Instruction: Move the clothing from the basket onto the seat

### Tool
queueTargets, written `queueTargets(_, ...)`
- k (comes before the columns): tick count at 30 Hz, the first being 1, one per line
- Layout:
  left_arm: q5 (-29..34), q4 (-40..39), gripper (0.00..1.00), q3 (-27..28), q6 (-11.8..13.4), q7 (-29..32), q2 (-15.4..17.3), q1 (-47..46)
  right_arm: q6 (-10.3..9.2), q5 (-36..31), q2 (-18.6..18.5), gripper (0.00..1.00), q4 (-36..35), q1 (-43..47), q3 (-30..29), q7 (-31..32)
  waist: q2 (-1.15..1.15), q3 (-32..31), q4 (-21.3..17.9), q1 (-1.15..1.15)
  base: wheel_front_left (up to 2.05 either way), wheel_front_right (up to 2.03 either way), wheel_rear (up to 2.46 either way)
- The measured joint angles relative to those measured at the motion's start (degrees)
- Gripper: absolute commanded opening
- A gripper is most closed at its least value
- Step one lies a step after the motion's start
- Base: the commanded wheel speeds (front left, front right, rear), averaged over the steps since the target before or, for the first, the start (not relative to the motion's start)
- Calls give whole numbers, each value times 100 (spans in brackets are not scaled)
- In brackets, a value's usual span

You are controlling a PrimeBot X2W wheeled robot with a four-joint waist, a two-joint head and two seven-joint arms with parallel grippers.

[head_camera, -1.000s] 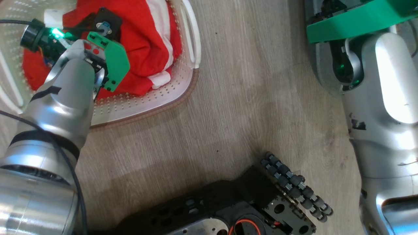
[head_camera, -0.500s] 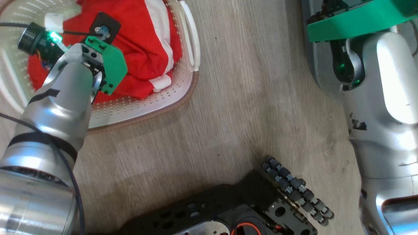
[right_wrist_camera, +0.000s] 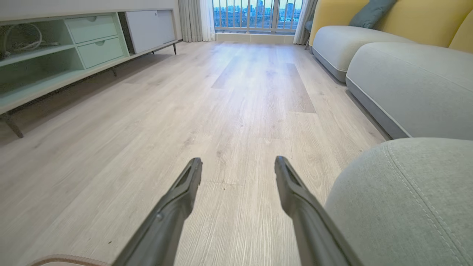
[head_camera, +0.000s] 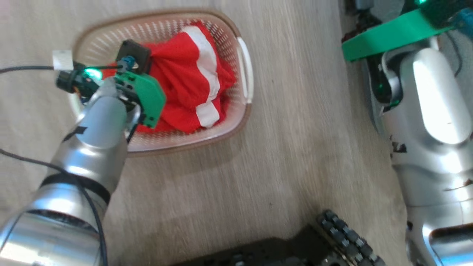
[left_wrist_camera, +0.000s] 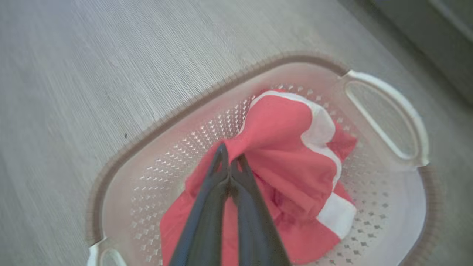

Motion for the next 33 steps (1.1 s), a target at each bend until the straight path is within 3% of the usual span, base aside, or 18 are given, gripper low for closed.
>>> queueTargets(13, -443, -1004, 0, 113, -114, -5, -166, 889, 0, 10, -157, 100, 510, 678, -9, 0, 0, -1334, 598, 0, 0, 0, 0)
queueTargets(27, -1232, -2315, 0, -621, -229, -7, -188, 1276, 0, 234, -243, 100, 787, 1645, -38, 0, 0, -2747, 1084, 0, 0, 0, 0)
queueTargets(33, -1637, -3091, 0, -834, -62, -8, -189, 1257, 0, 301, -269, 100, 838, 1889, -25, 0, 0, -3059, 1174, 0, 0, 0, 0)
